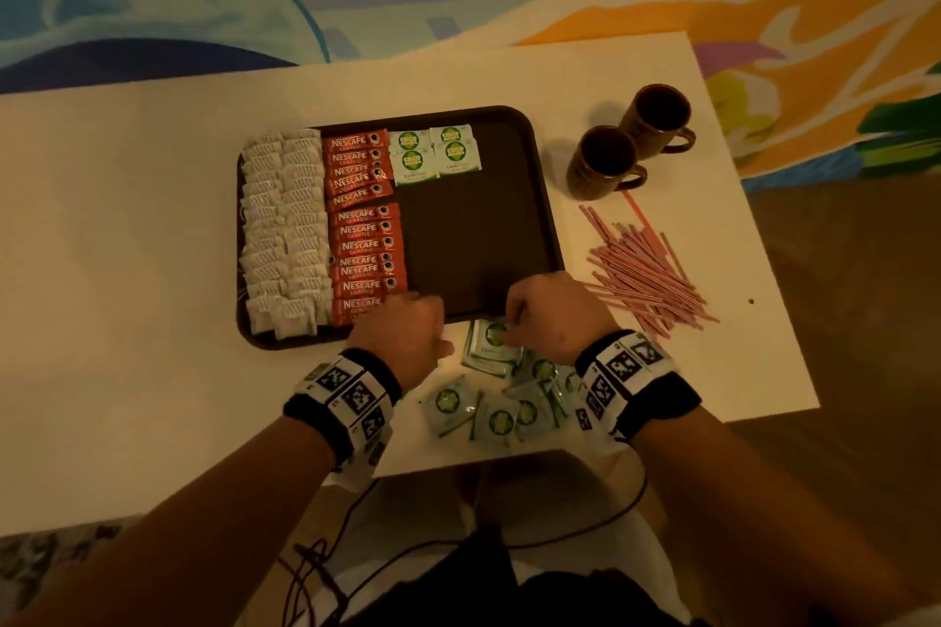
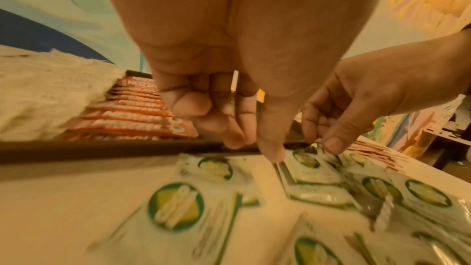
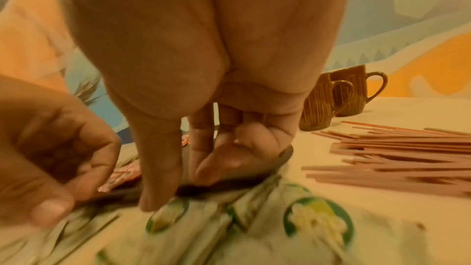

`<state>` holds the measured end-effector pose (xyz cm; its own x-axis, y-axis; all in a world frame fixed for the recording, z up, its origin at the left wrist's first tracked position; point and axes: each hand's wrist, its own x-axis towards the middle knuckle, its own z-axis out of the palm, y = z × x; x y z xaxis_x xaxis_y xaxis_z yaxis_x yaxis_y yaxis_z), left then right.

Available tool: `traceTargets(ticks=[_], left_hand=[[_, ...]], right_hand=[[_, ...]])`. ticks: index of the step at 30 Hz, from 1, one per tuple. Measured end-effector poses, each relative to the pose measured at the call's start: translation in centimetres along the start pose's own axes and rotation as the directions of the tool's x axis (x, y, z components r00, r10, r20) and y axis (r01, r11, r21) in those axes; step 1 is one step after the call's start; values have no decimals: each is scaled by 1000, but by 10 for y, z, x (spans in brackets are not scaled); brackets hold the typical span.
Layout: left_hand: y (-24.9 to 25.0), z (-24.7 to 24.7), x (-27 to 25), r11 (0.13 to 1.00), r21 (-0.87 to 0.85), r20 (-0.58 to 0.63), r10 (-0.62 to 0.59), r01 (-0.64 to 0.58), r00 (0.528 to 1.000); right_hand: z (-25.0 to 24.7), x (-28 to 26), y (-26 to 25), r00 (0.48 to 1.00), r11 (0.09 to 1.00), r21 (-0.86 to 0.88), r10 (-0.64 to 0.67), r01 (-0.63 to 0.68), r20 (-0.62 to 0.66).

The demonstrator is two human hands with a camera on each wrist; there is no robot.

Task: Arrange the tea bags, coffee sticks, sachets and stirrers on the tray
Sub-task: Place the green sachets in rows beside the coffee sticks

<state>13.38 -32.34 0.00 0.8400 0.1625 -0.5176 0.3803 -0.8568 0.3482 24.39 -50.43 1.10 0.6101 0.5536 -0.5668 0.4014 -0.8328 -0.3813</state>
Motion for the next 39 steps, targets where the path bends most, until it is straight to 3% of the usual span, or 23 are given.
traceTargets(ticks=[7,13,22,26,30,39], left_hand=[[-26,33,-37,972,67,-117,-217,226,969],[-29,43,-43,962,1,-174,-270,274,947],[-34,25,-46,975,-171,-191,-171,139,967],[-38,0,-34,968,-244,-209,-114,61,971],[-39,-29,-5,962,-271,-279,-79,0,957],[-41,-81,97,943,-321,-320,-24,-85,947]], right_hand=[[31,-19,1,992,989,-148,-28,10,-119],[39,-24,1,984,994,-108,-35,16,-176],[18,-16,14,993,960,263,-73,94,-89],[-1,2,11,983,920,372,-64,125,-174],[-17,34,5,960,884,448,-3,134,-282],[-44,117,-10,928,847,529,155,51,-338]])
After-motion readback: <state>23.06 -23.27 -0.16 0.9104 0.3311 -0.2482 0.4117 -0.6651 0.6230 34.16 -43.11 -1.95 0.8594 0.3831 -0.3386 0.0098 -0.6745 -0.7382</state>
